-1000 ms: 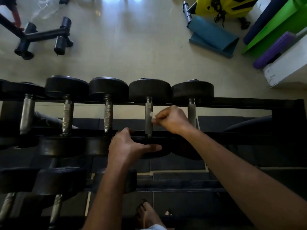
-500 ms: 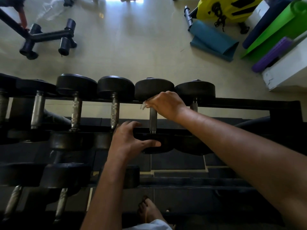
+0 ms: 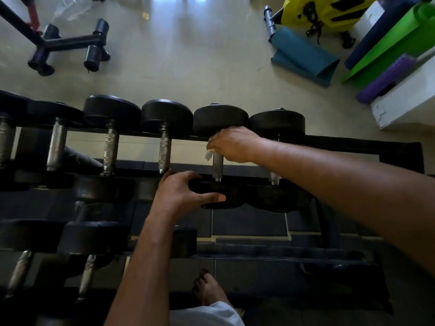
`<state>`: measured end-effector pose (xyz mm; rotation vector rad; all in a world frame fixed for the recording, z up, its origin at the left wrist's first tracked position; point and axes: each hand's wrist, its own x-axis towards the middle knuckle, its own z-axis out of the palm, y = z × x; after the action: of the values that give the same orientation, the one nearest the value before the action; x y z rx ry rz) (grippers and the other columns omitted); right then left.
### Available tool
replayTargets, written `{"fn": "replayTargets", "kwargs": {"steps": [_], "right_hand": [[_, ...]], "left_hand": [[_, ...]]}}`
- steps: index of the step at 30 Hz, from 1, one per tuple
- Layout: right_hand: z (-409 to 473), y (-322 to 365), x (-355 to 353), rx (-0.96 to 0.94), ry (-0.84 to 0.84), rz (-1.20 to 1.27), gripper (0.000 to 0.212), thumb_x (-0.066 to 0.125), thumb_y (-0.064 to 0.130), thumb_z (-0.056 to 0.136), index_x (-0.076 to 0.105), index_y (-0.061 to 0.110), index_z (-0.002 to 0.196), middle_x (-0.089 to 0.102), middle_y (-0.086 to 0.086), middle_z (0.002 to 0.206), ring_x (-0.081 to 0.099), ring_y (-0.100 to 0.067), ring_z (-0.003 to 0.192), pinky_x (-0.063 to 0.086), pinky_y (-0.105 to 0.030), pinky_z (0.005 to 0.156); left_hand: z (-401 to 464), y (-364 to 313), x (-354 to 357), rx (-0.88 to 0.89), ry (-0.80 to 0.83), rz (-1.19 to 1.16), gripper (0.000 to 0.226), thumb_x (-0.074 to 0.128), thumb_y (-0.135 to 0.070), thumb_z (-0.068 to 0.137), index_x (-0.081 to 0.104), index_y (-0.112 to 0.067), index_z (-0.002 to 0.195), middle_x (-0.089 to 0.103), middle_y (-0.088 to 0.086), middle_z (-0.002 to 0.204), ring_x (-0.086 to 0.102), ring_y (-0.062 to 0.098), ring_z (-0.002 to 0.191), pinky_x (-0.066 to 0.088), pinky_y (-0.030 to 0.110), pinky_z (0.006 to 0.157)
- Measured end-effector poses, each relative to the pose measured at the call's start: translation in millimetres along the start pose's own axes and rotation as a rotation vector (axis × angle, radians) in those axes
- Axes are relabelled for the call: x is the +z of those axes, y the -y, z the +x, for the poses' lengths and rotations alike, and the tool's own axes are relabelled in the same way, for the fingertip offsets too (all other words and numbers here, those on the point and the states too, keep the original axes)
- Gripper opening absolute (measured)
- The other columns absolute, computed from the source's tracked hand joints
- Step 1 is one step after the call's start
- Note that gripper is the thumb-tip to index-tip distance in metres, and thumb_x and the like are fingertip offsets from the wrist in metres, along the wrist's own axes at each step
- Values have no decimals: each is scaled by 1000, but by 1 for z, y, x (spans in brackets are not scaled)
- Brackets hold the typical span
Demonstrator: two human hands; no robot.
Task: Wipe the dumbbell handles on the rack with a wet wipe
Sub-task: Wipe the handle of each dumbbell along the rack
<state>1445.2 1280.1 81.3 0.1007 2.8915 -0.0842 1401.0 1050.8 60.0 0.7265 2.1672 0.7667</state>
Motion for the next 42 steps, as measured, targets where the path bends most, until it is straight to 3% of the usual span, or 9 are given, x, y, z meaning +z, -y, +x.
{"fn": "replayTargets", "kwargs": {"steps": [3,9,16,21,26,28,31,35,42], "right_hand": [[3,6,-2,-42,140,-23,29,58,21,104,71,32,127,73,9,126,68,-21,116,59,-43,97],[13,19,-8,-64,346,-71,20,54,33,106,73,34,113,71,10,103,66,-19,93,60,-41,83],[11,32,-3,-32,446,24,10,67,30,102,70,30,111,67,6,97,65,-17,88,58,-37,82],[-15,28,8,66,270,274,21,67,23,100,72,31,118,62,14,93,62,-7,84,56,-31,74],[-56,9,29,305,1,822,24,74,33,100,77,28,124,74,13,118,68,-3,109,53,-22,93],[-77,0,35,389,-74,960,23,74,31,101,78,25,123,75,12,116,69,-3,110,55,-26,98],[-105,-13,42,475,-126,1104,20,71,24,103,76,21,122,76,7,112,73,-8,105,61,-34,96],[-137,-33,49,570,-196,1191,19,73,22,101,76,21,120,77,4,111,75,-10,102,65,-38,92],[-186,-73,51,691,-251,1235,30,77,28,98,75,26,128,75,5,121,76,-13,105,64,-42,95]], "left_hand": [[-3,3,-2,12,-18,4,88,96,-65,59,67,-29,133,67,-13,118,64,11,115,58,38,103],[-4,7,-2,34,-65,62,90,94,-70,58,66,-30,133,62,-17,113,62,10,113,56,34,98],[-3,3,-4,46,-82,78,86,95,-69,58,68,-29,129,67,-13,114,64,10,109,57,35,95],[1,1,-5,38,-60,72,80,98,-63,58,68,-30,124,66,-15,112,64,10,110,57,35,97],[6,-16,1,141,-103,147,109,89,-83,47,64,-27,137,61,-9,128,59,16,121,56,43,104],[6,-31,9,203,-119,180,106,87,-83,55,63,-25,141,59,-7,135,53,17,128,50,43,108],[5,-53,25,272,-184,209,90,85,-79,64,65,-24,133,61,-6,131,50,13,122,46,37,100],[2,-84,58,267,-156,113,72,89,-70,71,69,-23,121,64,-10,115,59,6,104,50,24,81],[-4,-119,121,132,23,114,79,90,-78,61,60,-28,115,64,-9,107,64,5,94,63,30,83]]}}
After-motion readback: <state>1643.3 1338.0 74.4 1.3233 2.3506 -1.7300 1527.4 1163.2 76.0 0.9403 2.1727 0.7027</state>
